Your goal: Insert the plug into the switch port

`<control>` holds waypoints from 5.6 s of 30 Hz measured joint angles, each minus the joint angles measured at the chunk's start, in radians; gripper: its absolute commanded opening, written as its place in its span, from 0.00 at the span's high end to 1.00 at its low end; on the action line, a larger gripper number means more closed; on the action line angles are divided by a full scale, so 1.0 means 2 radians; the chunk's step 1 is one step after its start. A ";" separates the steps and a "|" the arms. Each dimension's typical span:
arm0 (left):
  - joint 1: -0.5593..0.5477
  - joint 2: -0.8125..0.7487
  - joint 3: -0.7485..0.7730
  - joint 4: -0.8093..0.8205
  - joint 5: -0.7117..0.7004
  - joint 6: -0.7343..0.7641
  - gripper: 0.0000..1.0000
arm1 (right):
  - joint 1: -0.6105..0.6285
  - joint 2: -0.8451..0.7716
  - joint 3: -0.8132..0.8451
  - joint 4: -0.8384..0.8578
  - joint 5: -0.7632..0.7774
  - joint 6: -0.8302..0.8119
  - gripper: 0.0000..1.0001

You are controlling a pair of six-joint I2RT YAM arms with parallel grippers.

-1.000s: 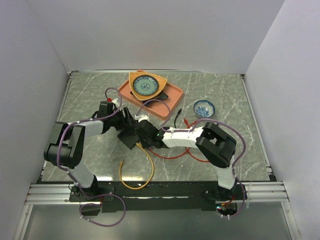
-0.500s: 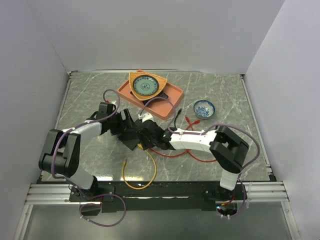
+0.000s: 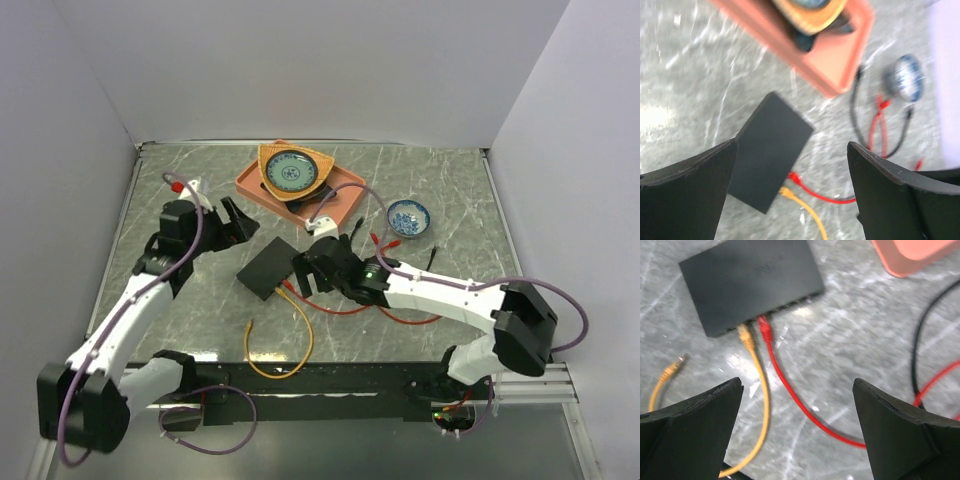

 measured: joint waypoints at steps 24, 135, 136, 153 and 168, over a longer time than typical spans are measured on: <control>-0.001 -0.315 0.009 -0.029 -0.094 -0.065 0.04 | -0.153 -0.114 -0.141 -0.036 0.036 0.087 0.11; 0.000 -0.182 -0.015 -0.015 -0.062 -0.084 0.04 | -0.132 0.055 -0.054 -0.047 -0.112 0.008 0.57; 0.000 -0.182 -0.015 -0.015 -0.062 -0.083 0.04 | -0.132 0.060 -0.053 -0.047 -0.108 0.011 0.57; 0.000 -0.179 -0.015 -0.019 -0.064 -0.076 0.04 | -0.133 0.100 -0.038 -0.053 -0.088 0.013 1.00; 0.000 -0.129 -0.022 0.033 0.023 -0.075 0.04 | -0.117 -0.199 -0.129 0.029 -0.144 -0.046 1.00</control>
